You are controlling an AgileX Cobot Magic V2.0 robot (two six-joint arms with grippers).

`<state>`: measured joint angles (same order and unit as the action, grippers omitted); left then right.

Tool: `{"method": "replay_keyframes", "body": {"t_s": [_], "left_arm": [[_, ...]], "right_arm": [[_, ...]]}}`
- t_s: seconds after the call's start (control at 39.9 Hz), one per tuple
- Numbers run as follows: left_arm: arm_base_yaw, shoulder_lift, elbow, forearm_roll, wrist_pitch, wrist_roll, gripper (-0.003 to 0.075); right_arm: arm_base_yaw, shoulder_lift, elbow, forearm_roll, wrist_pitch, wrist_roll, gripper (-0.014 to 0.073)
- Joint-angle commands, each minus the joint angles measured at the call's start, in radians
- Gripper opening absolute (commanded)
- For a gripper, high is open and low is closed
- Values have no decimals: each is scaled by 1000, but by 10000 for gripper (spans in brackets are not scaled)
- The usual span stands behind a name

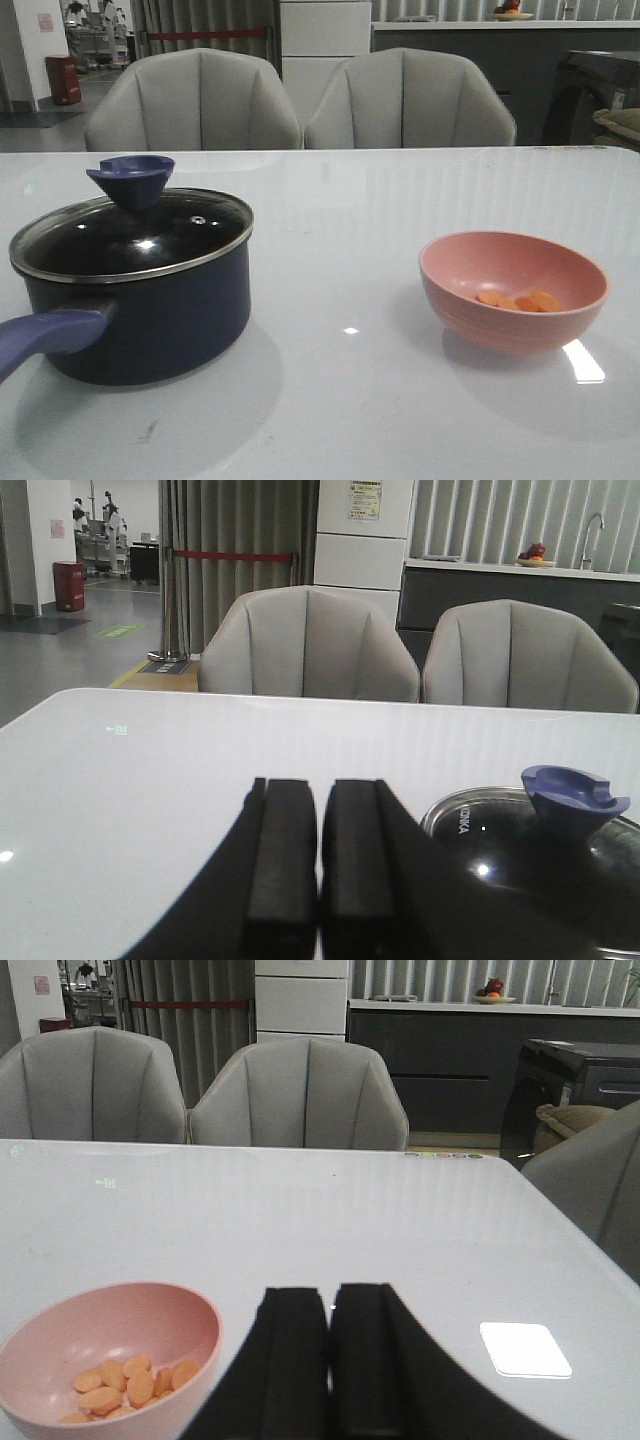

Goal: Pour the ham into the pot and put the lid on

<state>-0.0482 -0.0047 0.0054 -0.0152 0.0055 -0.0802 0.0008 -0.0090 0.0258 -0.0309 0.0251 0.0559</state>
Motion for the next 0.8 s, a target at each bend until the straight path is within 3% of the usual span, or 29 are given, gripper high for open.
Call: {"method": "replay_keyframes", "body": {"t_s": [0.0, 0.78], "left_arm": [[0, -20, 32, -4, -78, -6, 113], [0, -20, 32, -4, -95, -6, 113]], "right_arm": [[-3, -19, 10, -10, -73, 1, 157], [-3, -19, 10, -10, -73, 1, 157]]}}
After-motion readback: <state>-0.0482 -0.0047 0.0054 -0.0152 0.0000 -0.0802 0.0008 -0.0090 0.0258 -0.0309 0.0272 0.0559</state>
